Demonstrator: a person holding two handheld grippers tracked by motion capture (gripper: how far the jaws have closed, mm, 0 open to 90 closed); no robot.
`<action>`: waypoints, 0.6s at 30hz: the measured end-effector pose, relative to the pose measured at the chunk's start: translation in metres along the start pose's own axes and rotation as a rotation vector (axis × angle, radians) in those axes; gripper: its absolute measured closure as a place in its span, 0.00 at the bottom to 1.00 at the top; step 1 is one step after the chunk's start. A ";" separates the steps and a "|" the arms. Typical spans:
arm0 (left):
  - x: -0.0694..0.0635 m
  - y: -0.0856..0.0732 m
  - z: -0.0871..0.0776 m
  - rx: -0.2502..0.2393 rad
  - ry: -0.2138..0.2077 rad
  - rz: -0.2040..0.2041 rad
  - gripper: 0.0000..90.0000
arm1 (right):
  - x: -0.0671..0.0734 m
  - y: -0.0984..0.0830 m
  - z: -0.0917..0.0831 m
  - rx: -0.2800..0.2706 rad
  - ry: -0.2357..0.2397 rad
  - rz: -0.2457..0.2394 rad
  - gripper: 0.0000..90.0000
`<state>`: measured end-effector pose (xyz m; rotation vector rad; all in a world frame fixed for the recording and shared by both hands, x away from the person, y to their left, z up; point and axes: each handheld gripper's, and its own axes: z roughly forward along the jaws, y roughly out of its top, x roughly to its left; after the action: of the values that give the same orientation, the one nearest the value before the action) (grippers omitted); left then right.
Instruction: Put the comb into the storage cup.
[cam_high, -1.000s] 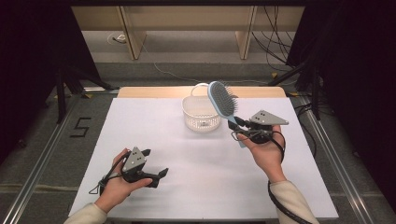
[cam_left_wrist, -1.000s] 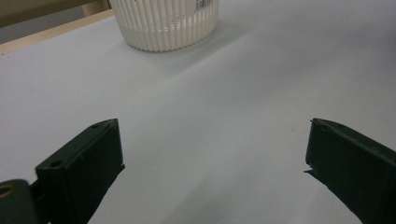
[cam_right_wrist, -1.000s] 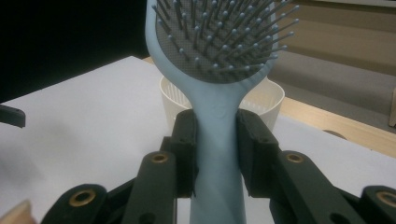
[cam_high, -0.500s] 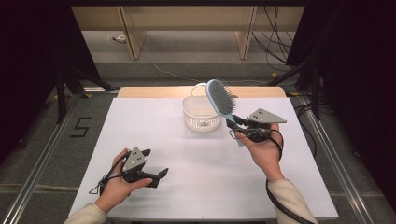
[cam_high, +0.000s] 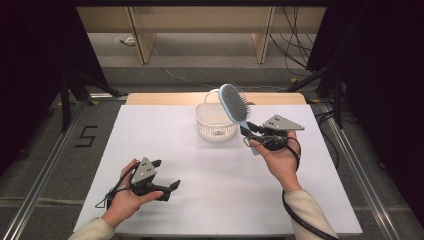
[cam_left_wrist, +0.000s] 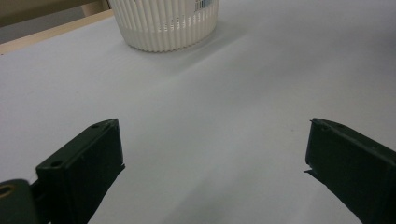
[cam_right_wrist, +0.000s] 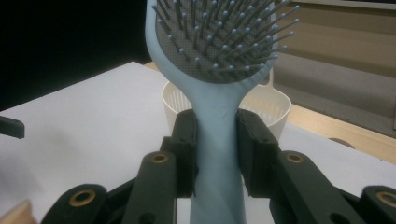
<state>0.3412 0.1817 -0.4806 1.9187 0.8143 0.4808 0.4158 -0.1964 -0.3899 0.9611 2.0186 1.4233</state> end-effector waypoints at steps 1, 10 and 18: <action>0.000 0.000 0.000 0.000 0.001 0.000 0.04 | 0.000 0.000 0.000 -0.001 0.000 0.001 0.78; 0.000 0.000 0.000 0.000 0.000 0.000 0.04 | 0.000 0.002 0.003 -0.007 -0.002 0.006 0.78; 0.000 0.000 0.000 0.000 0.000 0.000 0.04 | 0.000 0.003 0.004 -0.011 -0.005 0.007 0.78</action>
<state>0.3412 0.1819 -0.4803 1.9185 0.8137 0.4811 0.4193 -0.1931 -0.3885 0.9672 2.0032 1.4331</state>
